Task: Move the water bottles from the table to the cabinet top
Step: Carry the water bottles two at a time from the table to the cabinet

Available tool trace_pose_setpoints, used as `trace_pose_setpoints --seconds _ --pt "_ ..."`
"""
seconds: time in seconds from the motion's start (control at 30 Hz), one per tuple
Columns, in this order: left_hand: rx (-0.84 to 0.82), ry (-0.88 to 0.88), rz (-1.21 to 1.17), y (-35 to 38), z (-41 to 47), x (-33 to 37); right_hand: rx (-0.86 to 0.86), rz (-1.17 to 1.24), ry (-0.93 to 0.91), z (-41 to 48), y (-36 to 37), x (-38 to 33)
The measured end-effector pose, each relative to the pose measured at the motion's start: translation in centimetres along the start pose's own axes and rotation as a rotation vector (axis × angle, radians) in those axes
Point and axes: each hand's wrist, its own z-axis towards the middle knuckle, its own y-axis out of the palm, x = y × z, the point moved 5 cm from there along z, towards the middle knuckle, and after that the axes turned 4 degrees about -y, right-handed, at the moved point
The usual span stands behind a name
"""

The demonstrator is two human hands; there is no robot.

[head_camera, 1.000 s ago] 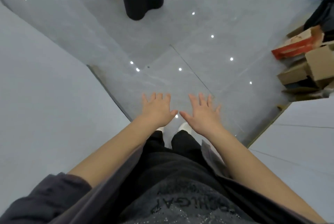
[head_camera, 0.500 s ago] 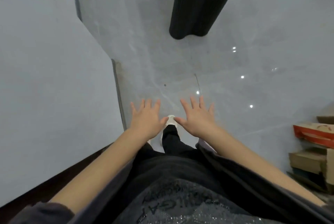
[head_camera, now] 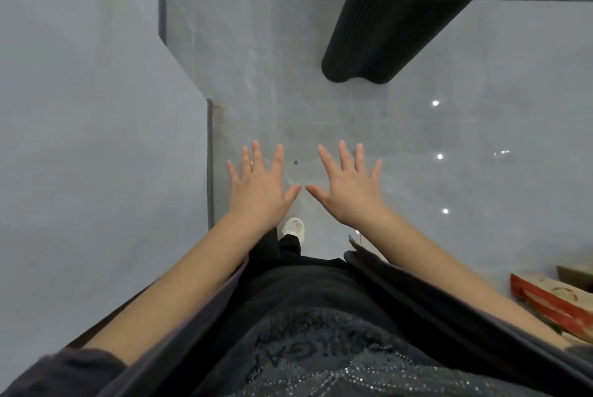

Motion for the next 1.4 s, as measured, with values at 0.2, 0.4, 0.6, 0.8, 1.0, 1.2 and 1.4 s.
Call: trace_pose_setpoints --seconds 0.2,0.4,0.6,0.8,1.0,1.2,1.4 --pt "0.037 0.053 -0.006 -5.2 7.8 -0.2 0.075 0.013 0.024 7.0 -5.6 -0.3" --pt "0.012 0.116 0.075 -12.0 16.1 -2.1 0.070 0.060 0.088 14.7 -11.3 -1.6" --pt "0.001 0.147 0.138 -17.9 22.7 -2.2 0.109 0.125 0.137 20.2 -16.2 -2.3" --pt "0.002 0.176 0.157 -21.9 28.0 -1.0 0.113 0.154 0.165 25.2 -20.2 -1.7" --pt "-0.010 0.219 0.214 -25.5 35.8 0.4 0.125 0.225 0.169 32.3 -24.4 -0.8" --pt "-0.079 0.227 0.255 -31.3 44.6 1.3 0.117 0.325 0.187 40.1 -30.5 0.8" --pt "-0.091 0.230 0.267 -36.4 51.6 3.1 0.150 0.362 0.208 46.4 -36.1 2.7"
